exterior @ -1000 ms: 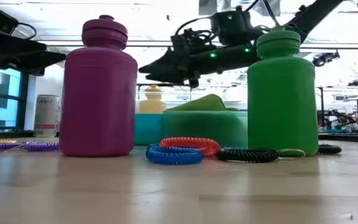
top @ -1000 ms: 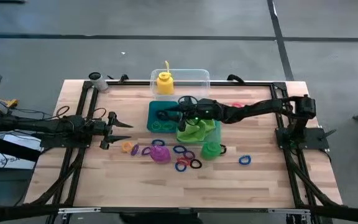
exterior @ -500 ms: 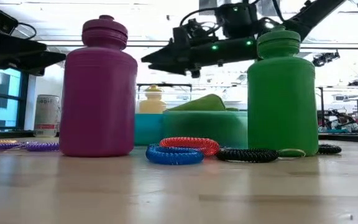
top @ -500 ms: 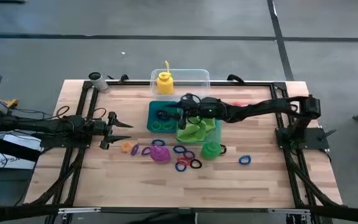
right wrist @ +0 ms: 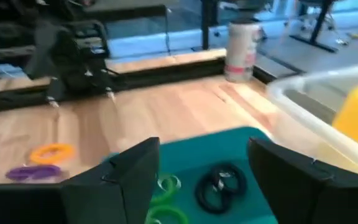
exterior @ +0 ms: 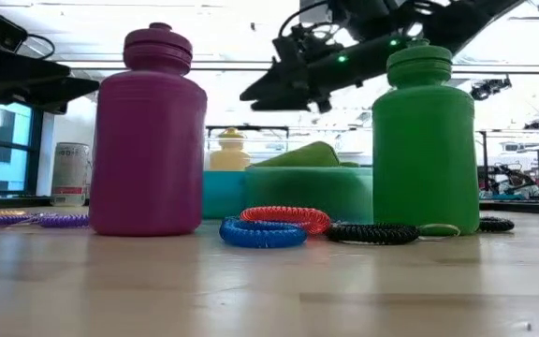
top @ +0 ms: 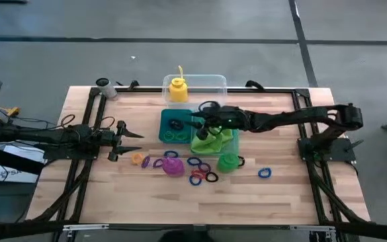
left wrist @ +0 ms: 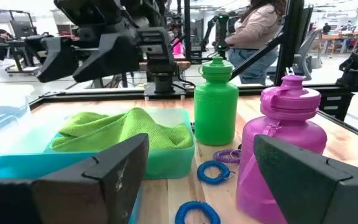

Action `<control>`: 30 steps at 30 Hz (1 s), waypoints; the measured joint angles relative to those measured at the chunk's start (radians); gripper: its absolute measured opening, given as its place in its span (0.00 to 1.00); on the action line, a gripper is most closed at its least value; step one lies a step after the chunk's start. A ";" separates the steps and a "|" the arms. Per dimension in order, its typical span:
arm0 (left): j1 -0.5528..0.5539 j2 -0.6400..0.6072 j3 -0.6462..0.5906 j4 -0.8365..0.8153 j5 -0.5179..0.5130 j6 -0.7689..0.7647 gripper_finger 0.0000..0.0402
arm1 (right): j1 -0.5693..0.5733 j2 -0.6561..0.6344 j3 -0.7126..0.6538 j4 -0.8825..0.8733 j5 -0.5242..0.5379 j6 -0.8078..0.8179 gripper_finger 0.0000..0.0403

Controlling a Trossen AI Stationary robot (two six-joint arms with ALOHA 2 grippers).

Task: Pick & Place Sports Items
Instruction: Put top orange spring keychain into the blue bin

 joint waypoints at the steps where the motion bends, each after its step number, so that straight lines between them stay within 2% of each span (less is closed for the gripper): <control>1: 0.000 0.000 0.000 0.000 0.000 0.000 0.59 | 0.000 -0.006 0.000 -0.020 0.000 0.002 0.48; 9: 0.000 0.000 0.000 0.000 0.000 0.000 0.59 | -0.031 -0.070 0.000 -0.129 0.009 0.029 0.48; 18: 0.000 0.000 0.000 0.000 0.000 0.000 0.59 | -0.101 -0.204 0.000 -0.415 0.059 0.114 0.48; 24: 0.000 0.000 0.000 0.000 0.000 0.000 0.59 | -0.103 -0.292 0.000 -0.529 0.135 0.103 0.48; 30: 0.000 0.000 0.000 0.000 0.000 0.000 0.59 | -0.125 -0.316 0.000 -0.625 0.231 0.149 0.48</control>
